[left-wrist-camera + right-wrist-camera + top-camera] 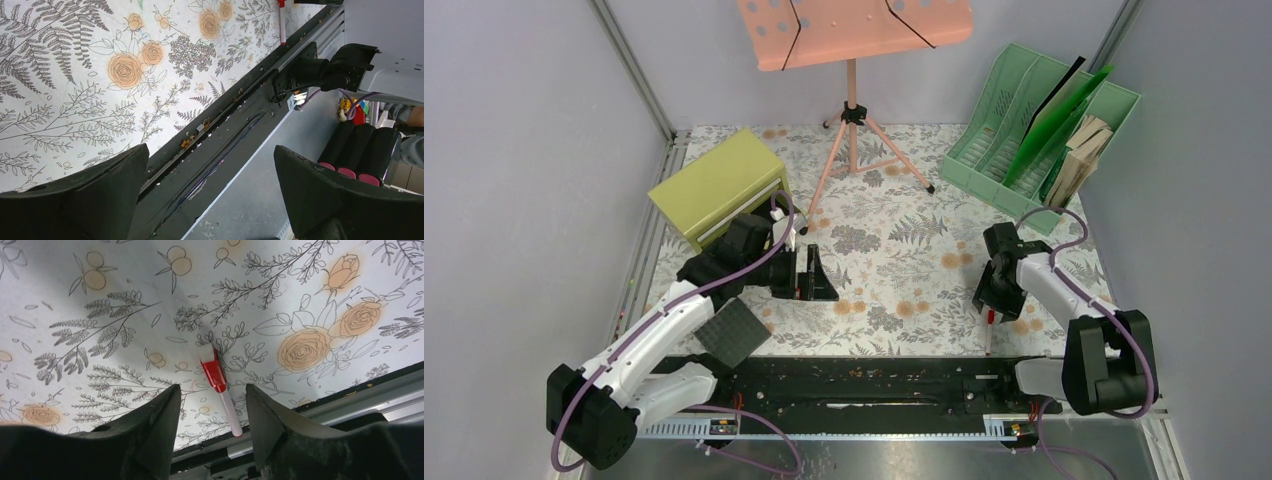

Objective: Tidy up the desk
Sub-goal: Pick up the stationery from the center of the board.

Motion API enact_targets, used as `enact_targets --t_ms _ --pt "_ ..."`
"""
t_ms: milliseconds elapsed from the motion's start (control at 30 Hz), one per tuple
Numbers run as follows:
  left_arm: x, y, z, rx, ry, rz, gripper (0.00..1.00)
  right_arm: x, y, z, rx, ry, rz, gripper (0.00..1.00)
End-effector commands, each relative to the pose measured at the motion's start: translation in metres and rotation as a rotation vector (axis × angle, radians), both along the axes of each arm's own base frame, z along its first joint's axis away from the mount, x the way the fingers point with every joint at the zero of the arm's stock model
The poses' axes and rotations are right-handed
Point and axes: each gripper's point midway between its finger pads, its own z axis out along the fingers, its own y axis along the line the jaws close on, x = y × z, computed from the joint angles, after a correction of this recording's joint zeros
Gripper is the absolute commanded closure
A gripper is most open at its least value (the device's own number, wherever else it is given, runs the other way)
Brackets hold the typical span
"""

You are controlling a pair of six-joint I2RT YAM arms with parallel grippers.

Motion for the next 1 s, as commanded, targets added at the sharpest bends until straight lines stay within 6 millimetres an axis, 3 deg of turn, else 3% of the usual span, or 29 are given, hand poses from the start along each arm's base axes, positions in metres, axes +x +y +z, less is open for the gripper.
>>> enact_targets --t_ms 0,200,267,400,667,833,967 --pt "0.004 -0.007 0.013 -0.05 -0.039 -0.027 0.01 0.013 0.0 -0.004 0.044 -0.002 -0.055 0.43" --pt "0.004 -0.007 0.014 -0.053 -0.044 -0.026 0.01 0.014 0.01 -0.021 0.153 0.066 -0.062 0.46" --pt "0.005 -0.007 0.016 -0.053 -0.046 -0.026 0.01 0.014 0.011 -0.025 0.166 0.08 -0.058 0.61" --pt "0.006 -0.008 0.02 -0.052 -0.055 -0.031 0.01 0.016 0.017 -0.027 0.206 0.079 -0.04 0.65" --pt "0.01 -0.009 0.024 -0.052 -0.064 -0.029 0.01 0.02 0.028 -0.024 0.271 0.081 -0.002 1.0" --pt "0.009 -0.007 0.025 -0.046 -0.072 -0.028 0.01 0.024 0.047 -0.016 0.382 0.063 0.036 1.0" --pt "0.01 -0.004 0.026 -0.037 -0.091 -0.011 0.01 0.024 0.048 -0.003 0.395 0.028 0.063 1.0"
